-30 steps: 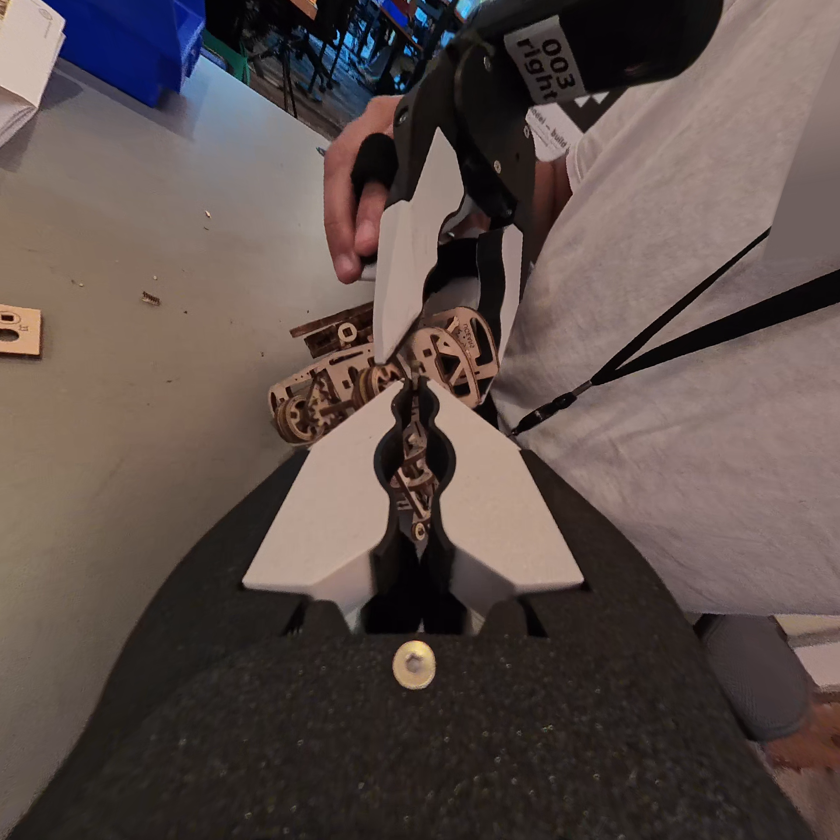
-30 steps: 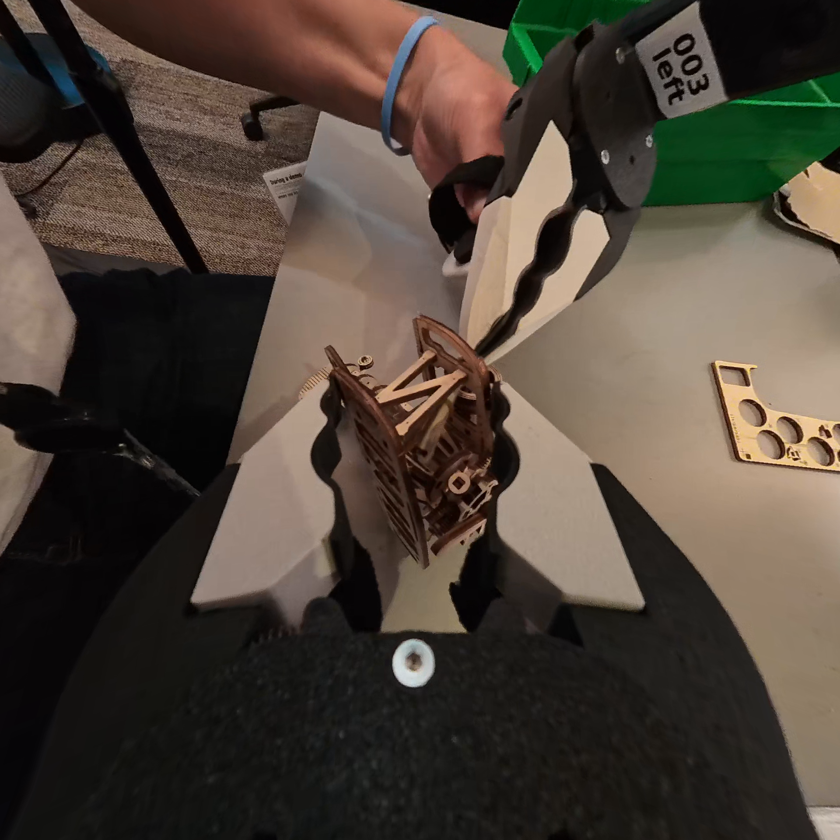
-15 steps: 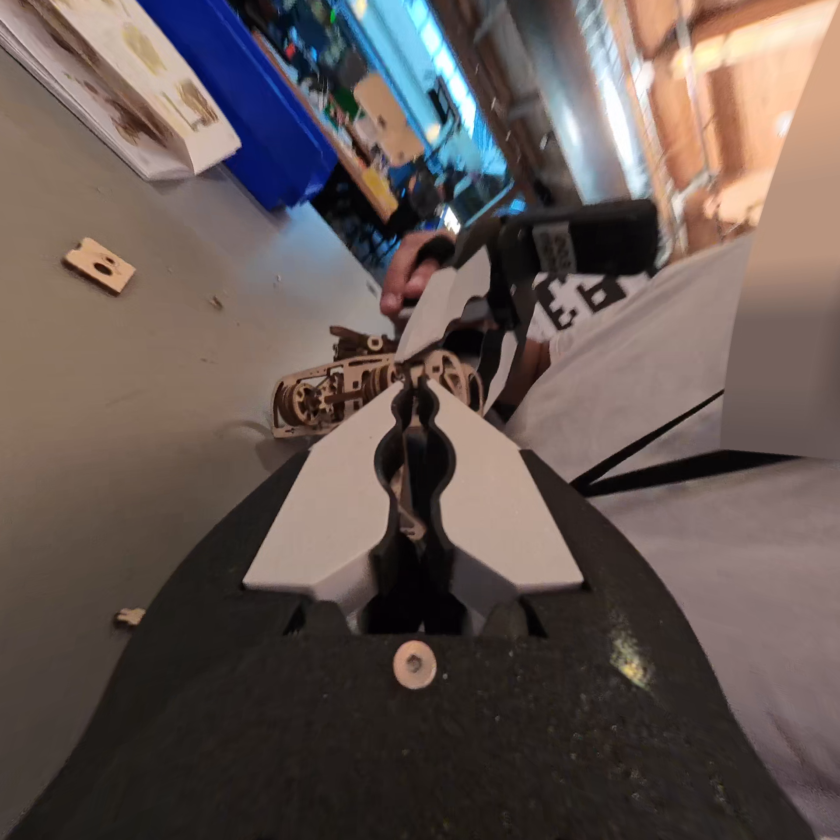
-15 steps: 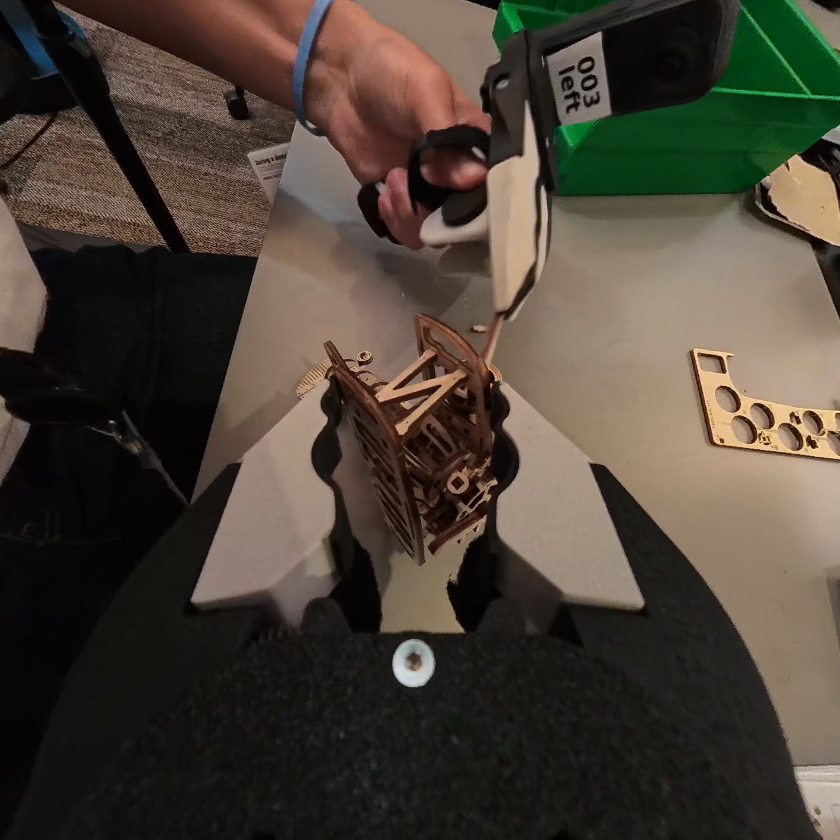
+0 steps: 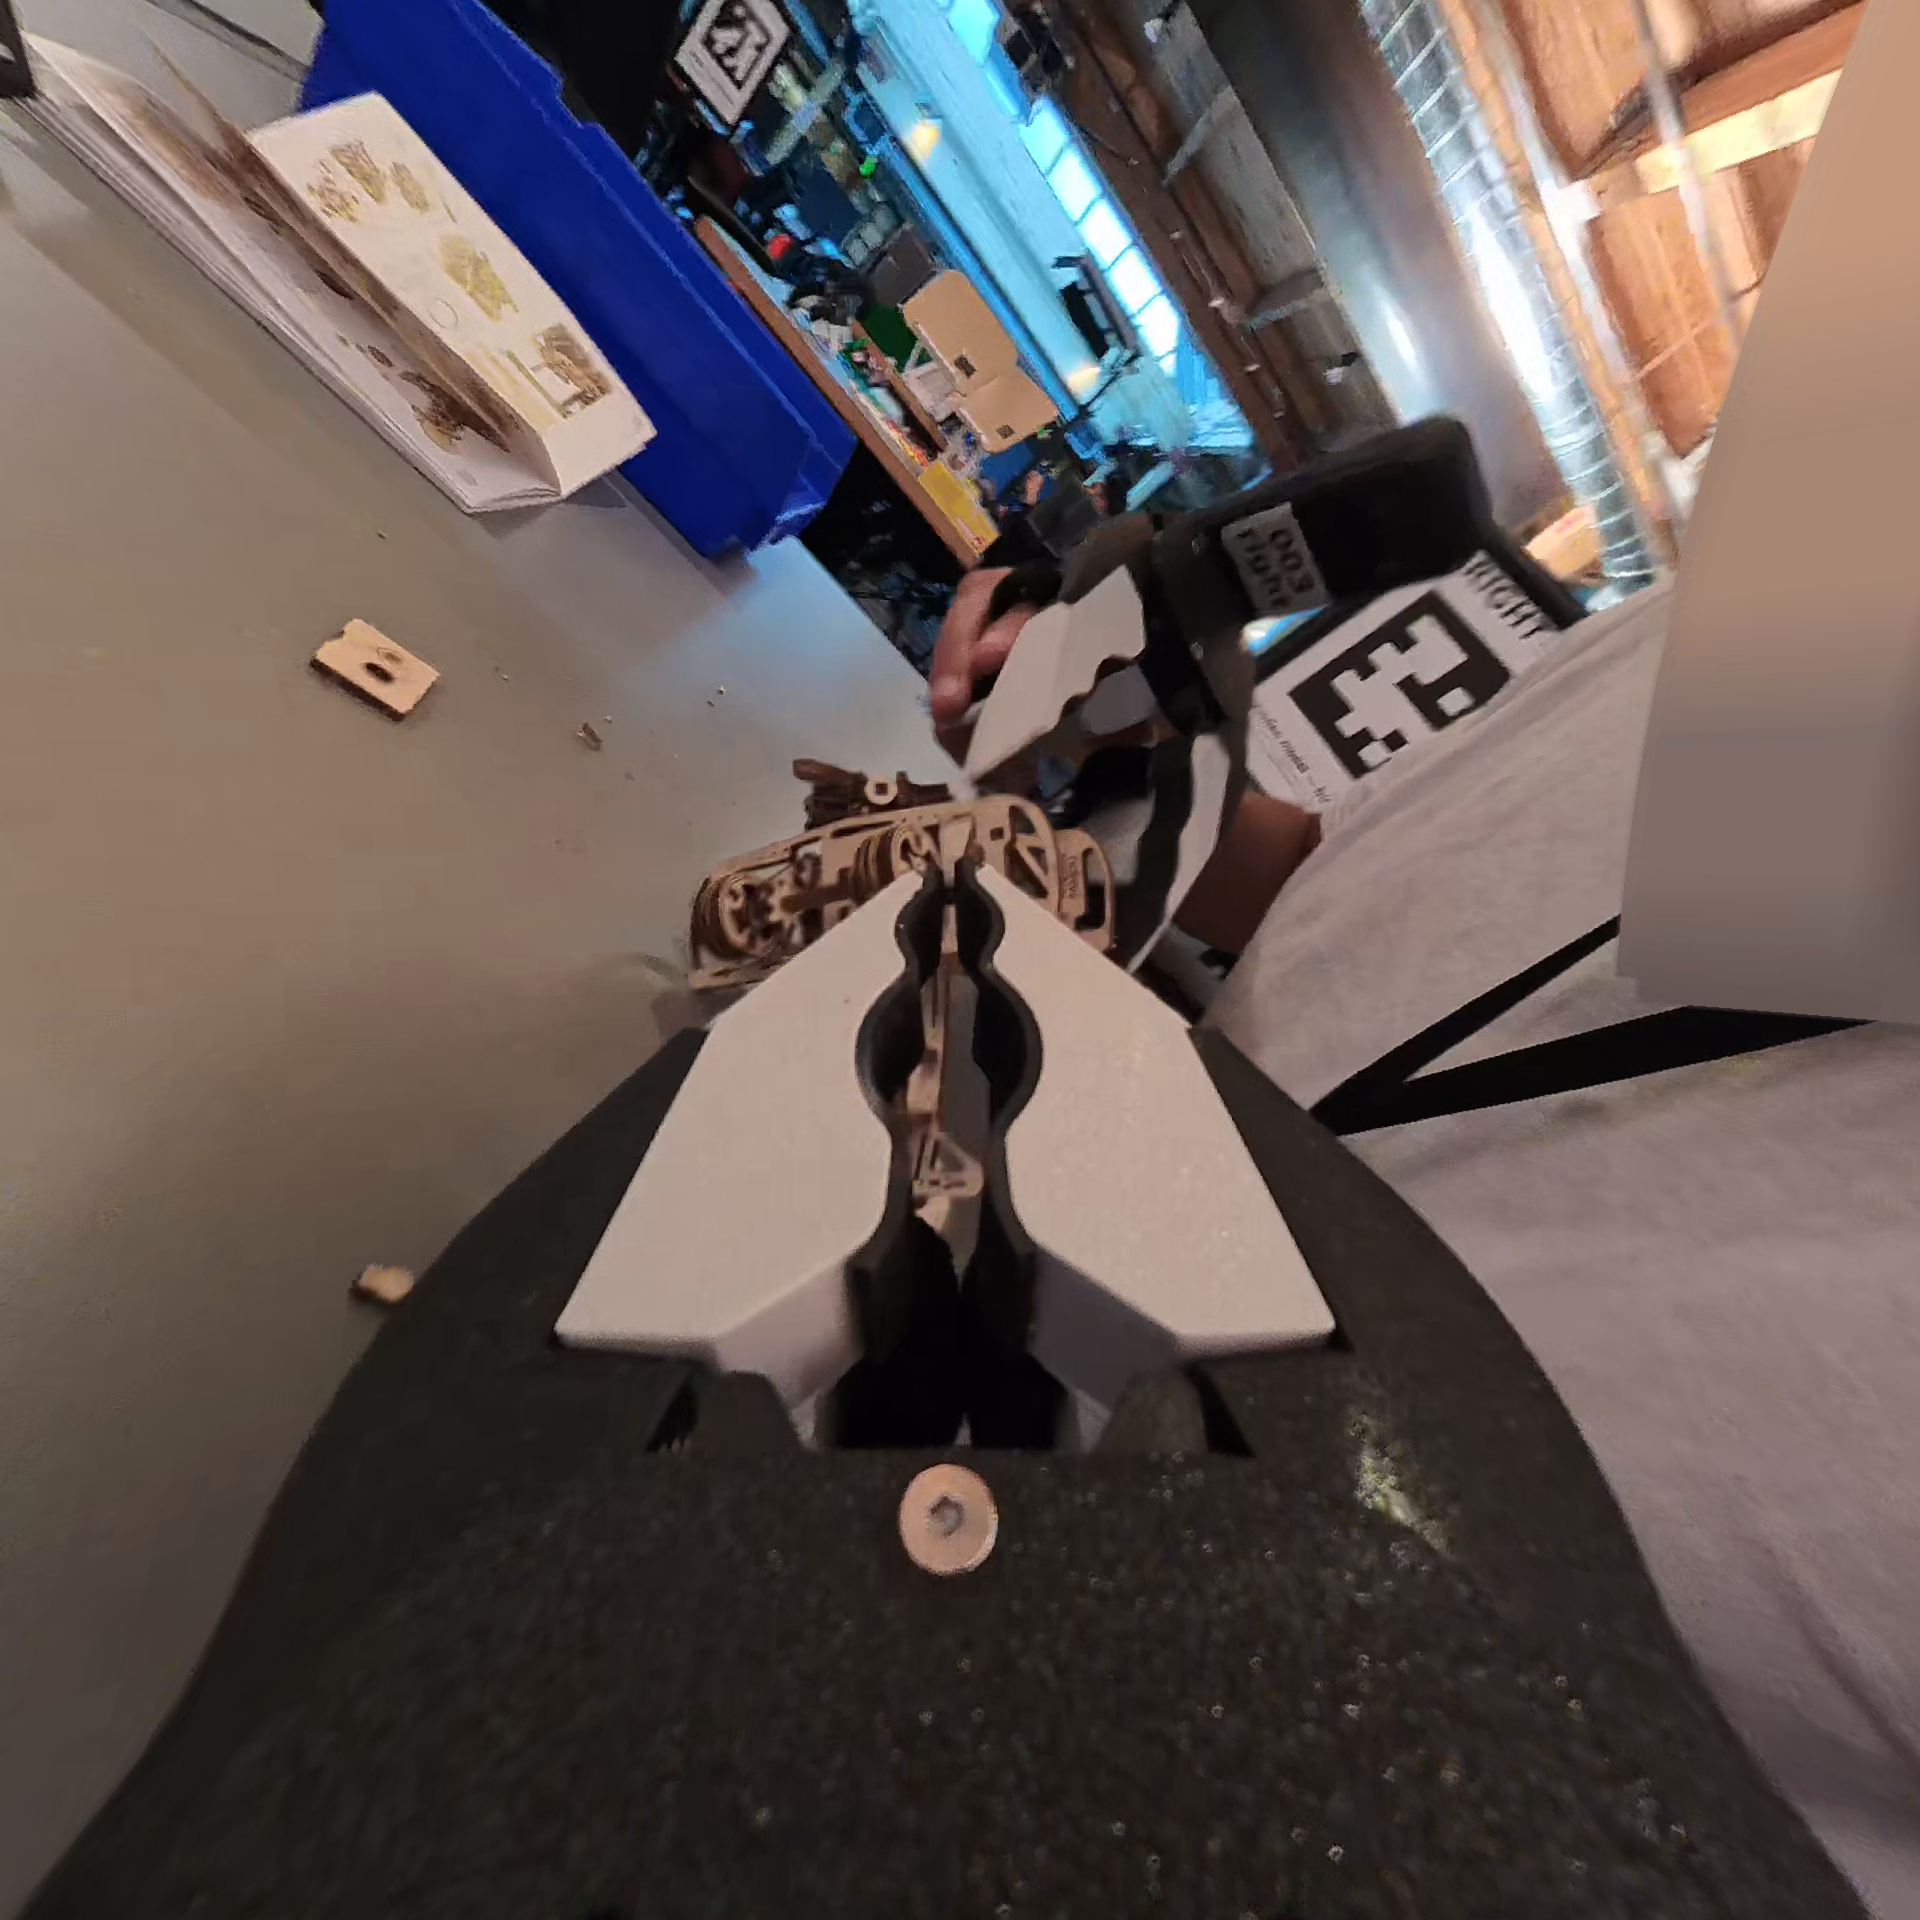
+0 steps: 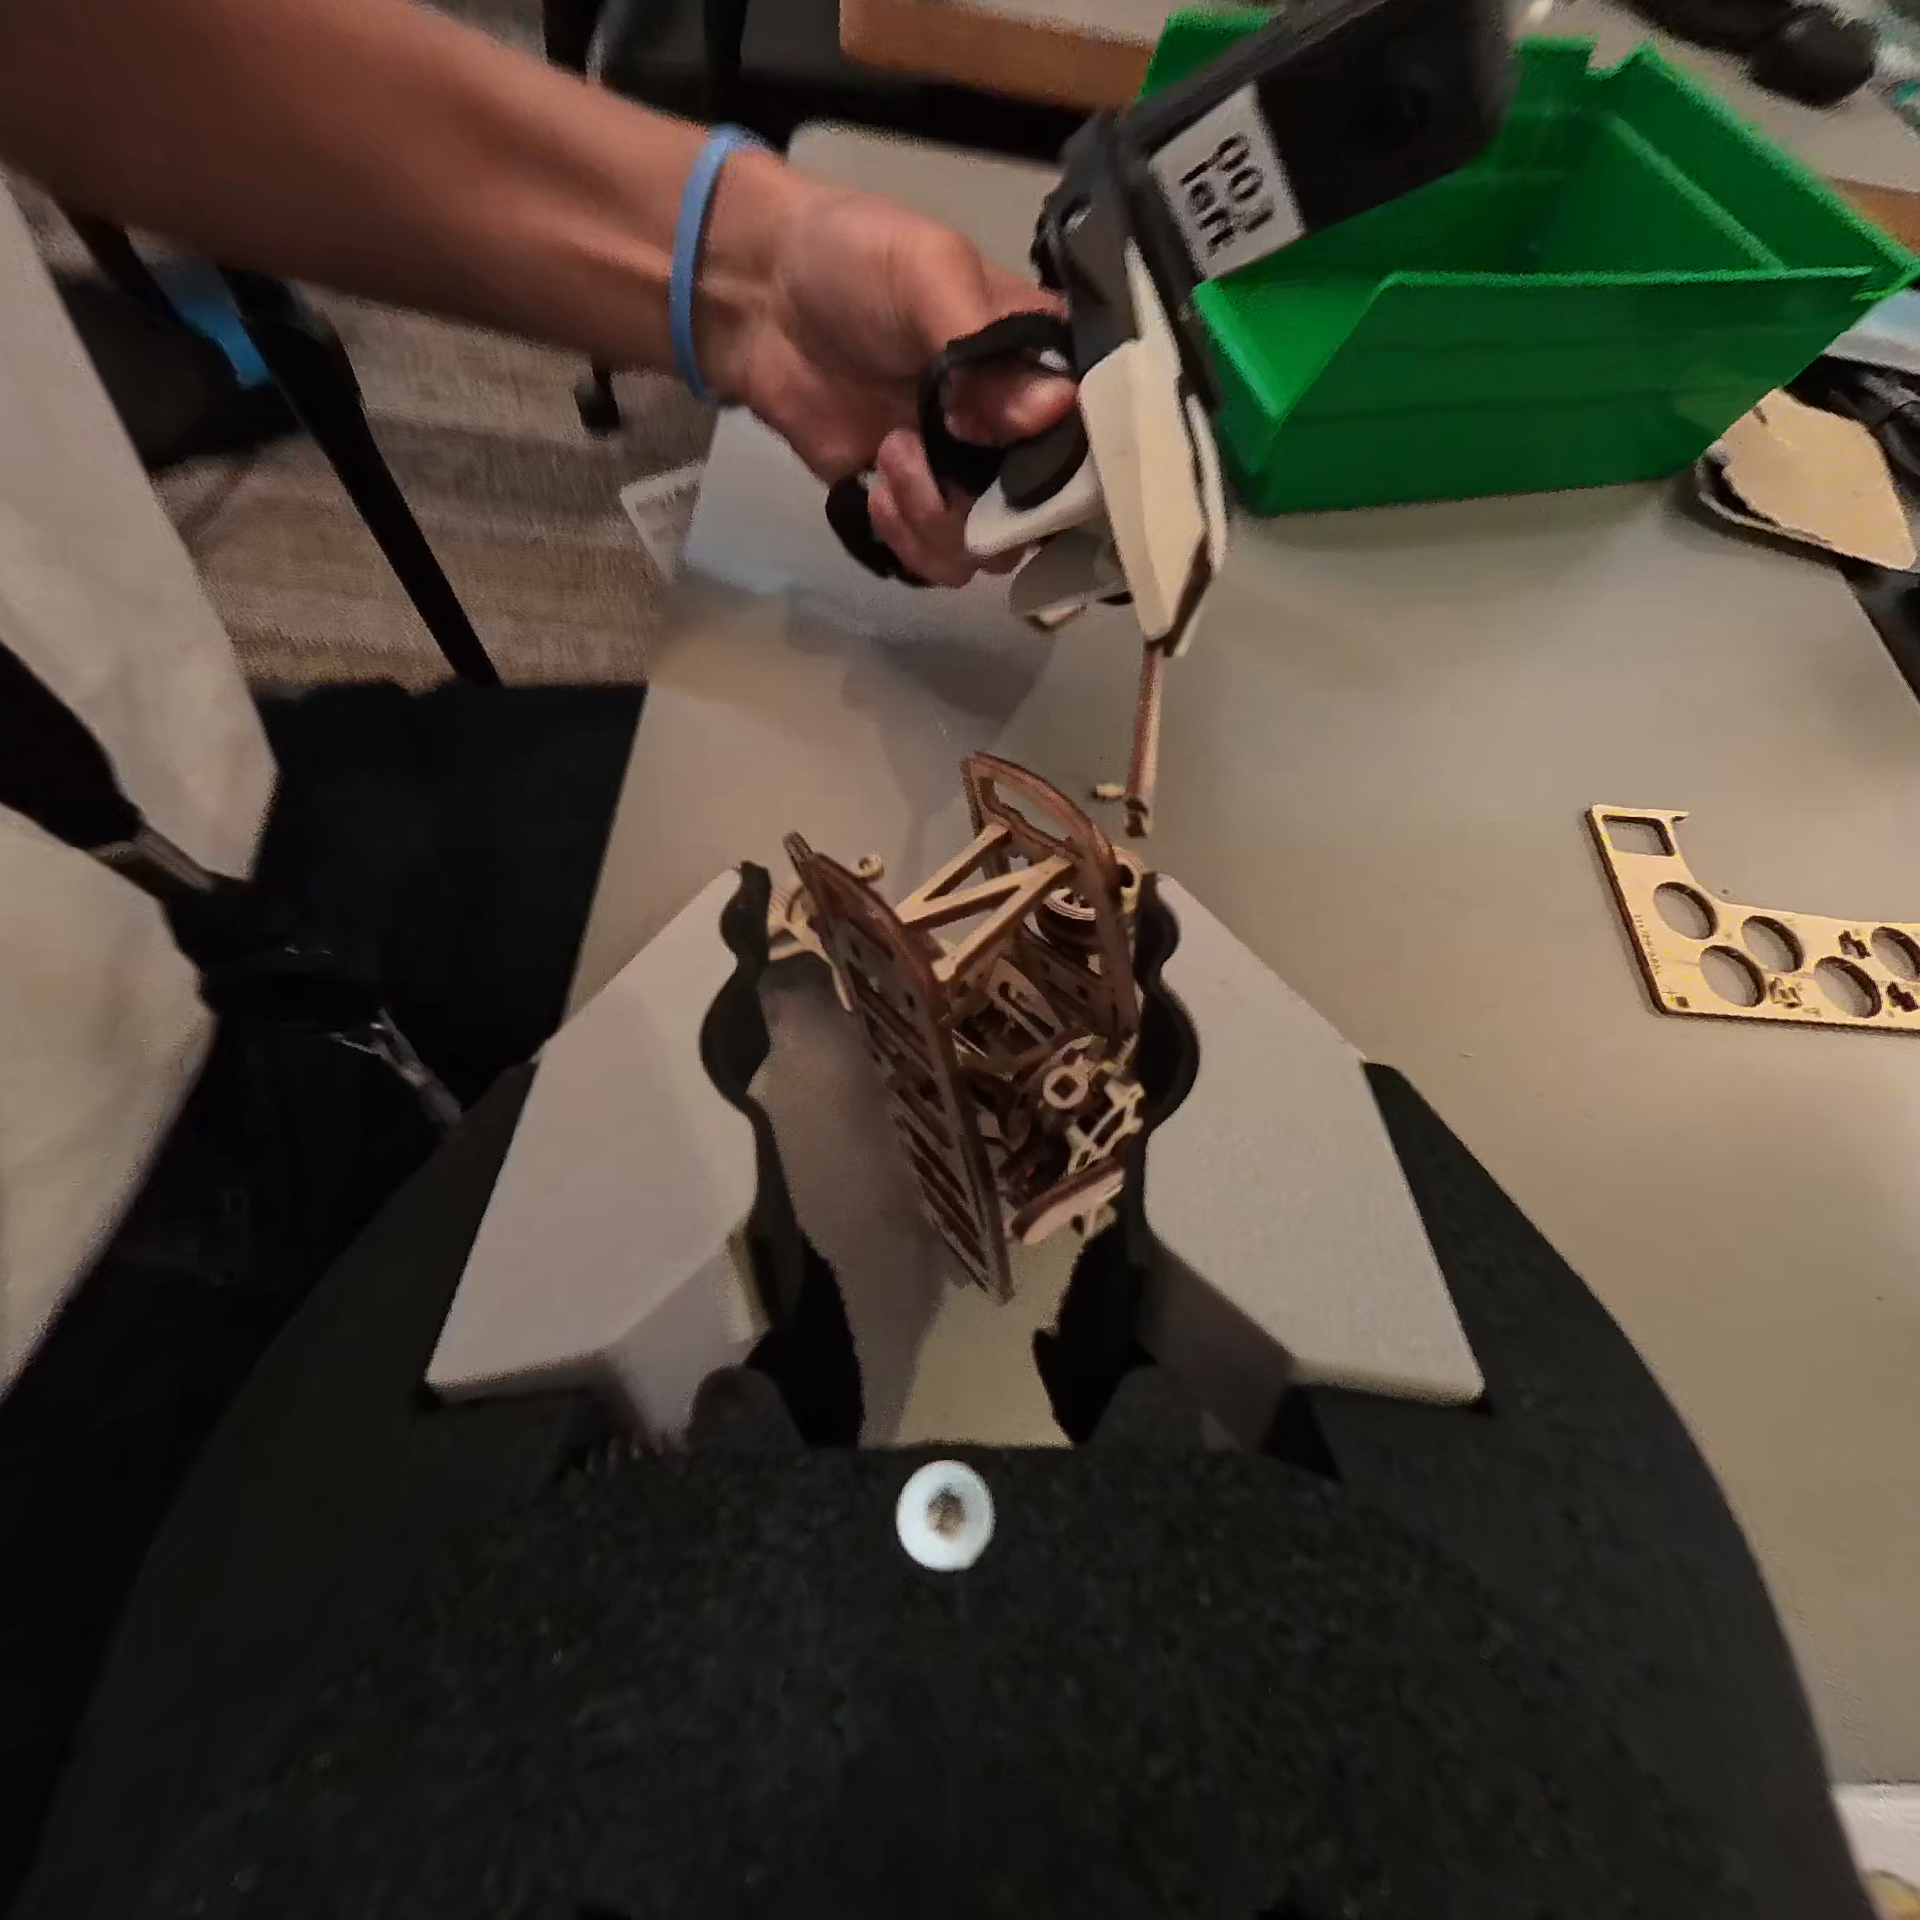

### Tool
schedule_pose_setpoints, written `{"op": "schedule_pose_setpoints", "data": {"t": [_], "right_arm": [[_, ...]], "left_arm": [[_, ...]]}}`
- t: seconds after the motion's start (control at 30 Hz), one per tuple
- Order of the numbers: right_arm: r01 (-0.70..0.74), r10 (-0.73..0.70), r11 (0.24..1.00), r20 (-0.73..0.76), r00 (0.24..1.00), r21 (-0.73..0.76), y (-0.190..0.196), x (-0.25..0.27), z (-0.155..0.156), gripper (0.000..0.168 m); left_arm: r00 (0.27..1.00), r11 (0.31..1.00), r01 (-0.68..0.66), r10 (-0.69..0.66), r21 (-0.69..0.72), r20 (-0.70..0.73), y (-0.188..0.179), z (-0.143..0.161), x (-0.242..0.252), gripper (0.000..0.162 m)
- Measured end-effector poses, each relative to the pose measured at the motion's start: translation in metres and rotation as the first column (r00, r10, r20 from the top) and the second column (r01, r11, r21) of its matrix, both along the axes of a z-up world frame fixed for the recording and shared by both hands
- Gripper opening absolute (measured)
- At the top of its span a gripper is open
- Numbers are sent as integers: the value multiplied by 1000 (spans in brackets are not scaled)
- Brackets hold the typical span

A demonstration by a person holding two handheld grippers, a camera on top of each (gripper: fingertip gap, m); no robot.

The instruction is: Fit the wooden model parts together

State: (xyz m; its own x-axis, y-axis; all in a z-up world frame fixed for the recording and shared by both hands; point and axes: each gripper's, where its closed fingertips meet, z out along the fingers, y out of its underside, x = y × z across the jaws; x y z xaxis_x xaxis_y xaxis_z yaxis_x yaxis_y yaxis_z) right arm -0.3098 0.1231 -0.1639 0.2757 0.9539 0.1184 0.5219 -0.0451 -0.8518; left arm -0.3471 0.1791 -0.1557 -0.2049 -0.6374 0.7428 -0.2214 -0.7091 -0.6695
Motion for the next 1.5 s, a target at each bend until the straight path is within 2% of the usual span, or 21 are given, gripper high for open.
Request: {"op": "schedule_pose_setpoints", "data": {"t": [0.03, 0.1, 0.17, 0.23, 0.33, 0.43, 0.57, 0.67, 0.83, 1.03, 1.27, 1.5], "right_arm": [[17, -18, 1000, -52, 999, -19, -2, 4, 8, 69], [76, -86, 993, -114, 990, -87, 0, 18, 17, 57], [126, -144, 980, -113, 983, -151, 3, 32, 18, 49], [169, -191, 965, -97, 977, -202, 6, 40, 19, 47], [193, -230, 945, -115, 966, -265, 2, 40, 27, 41], [271, -300, 931, -89, 950, -245, 2, 41, 22, 36], [310, -328, 928, -59, 943, -205, -9, 39, 10, 36], [279, -298, 940, -74, 952, -196, -19, 31, 5, 37], [277, -281, 955, -33, 959, -102, -10, 31, -5, 44], [304, -304, 953, -47, 952, -6, -5, 34, -6, 40], [342, -335, 937, -91, 938, 73, -6, 30, -2, 32], [344, -340, 938, -82, 937, 42, -14, 31, -14, 32]], "left_arm": [[1000, 1000, -23, 23, 19, -13, 0, -1, -4, 0], [998, 997, -61, 62, 35, -22, -2, 0, -12, 0], [994, 994, -99, 101, 34, -43, -5, -1, -15, 0], [989, 990, -143, 143, 2, -31, -10, 11, -16, 0], [974, 975, -218, 220, 43, -57, -20, 28, -13, 0], [938, 948, -299, 313, 111, -149, -25, 23, -16, 0], [893, 910, -413, 412, 32, -184, -31, 13, -38, 0], [877, 901, -434, 422, 1, -230, -26, 6, -42, 0], [923, 961, -266, 230, -79, -309, -18, 4, -18, 0], [891, 992, -104, 65, -64, -450, -10, -5, 0, 0], [844, 996, 40, -76, -79, -530, -14, -5, 11, 0], [838, 974, 154, -216, -164, -501, -21, -3, 21, 0]]}}
